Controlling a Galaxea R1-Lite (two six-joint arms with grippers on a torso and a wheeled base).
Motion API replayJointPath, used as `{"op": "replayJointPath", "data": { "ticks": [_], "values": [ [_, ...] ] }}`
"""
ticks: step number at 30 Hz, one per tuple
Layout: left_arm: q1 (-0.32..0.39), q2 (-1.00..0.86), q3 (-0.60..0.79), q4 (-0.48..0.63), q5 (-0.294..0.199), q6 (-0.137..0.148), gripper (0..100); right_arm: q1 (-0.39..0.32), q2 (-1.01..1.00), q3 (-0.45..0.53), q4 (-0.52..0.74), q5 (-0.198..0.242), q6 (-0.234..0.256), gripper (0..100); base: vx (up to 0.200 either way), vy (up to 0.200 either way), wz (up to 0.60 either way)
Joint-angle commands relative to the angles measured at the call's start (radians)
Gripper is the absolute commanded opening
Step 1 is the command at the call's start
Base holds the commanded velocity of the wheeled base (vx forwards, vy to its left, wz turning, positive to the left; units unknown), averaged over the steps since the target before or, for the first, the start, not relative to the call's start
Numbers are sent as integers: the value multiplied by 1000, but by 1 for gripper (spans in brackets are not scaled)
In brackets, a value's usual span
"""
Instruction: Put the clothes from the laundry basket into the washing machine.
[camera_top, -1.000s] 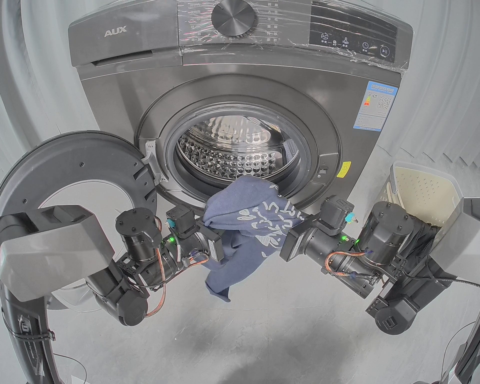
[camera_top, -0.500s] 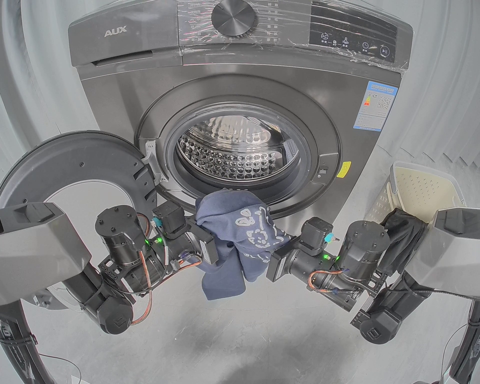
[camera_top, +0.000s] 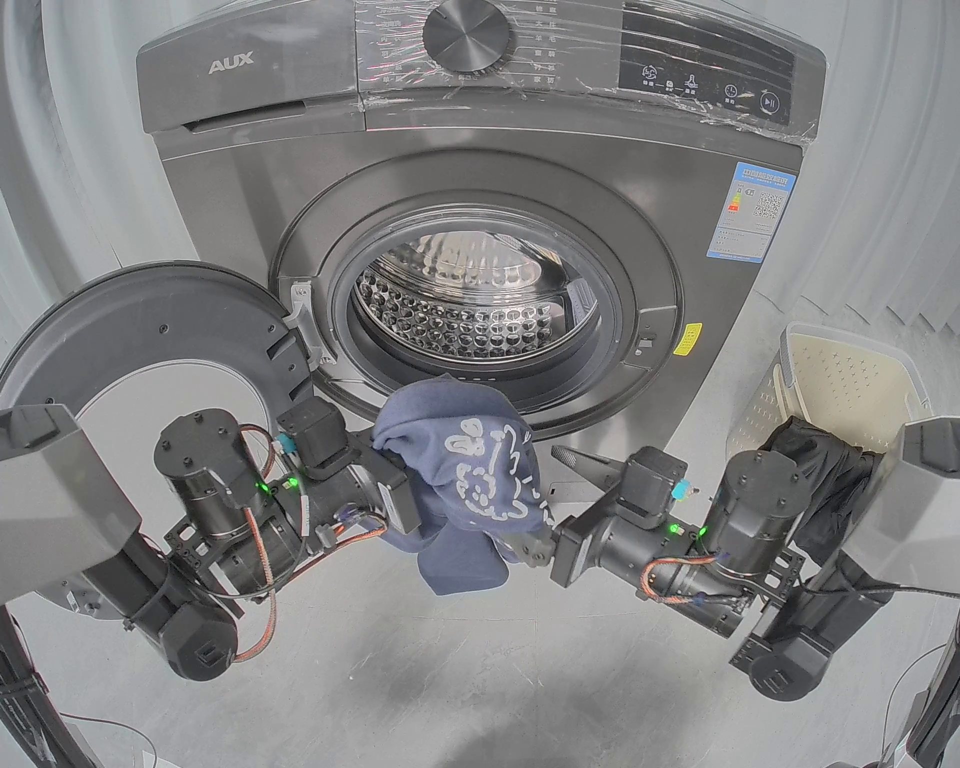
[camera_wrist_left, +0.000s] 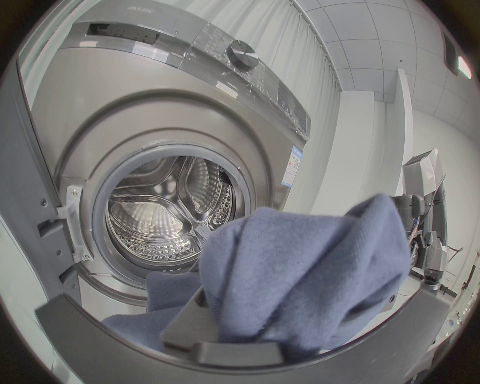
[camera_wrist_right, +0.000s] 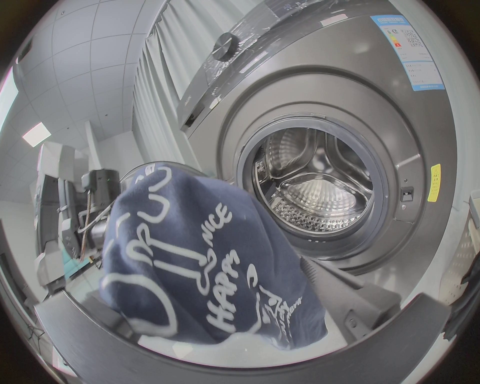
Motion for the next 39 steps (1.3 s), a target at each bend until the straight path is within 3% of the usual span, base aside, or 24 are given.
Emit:
{"op": "replayJointPath", "data": {
  "ticks": [1,4,13,33,39],
  "values": [
    [-13,-165,136,-3,-6,-7,0,-14,-153,198,6,71,-47,100,0,0,0],
    [-16,-204,193,-3,-6,-7,0,-28,-194,290,2,93,-56,100,0,0,0],
    [-18,-194,196,-5,-1,0,0,-108,-183,372,-8,114,-81,100,0,0,0],
    [-19,-178,236,-3,5,17,0,-186,-182,359,-9,103,-81,100,0,0,0],
    [-19,-175,231,-3,5,19,0,-186,-182,357,-9,84,-82,100,200,0,0]
  ]
}}
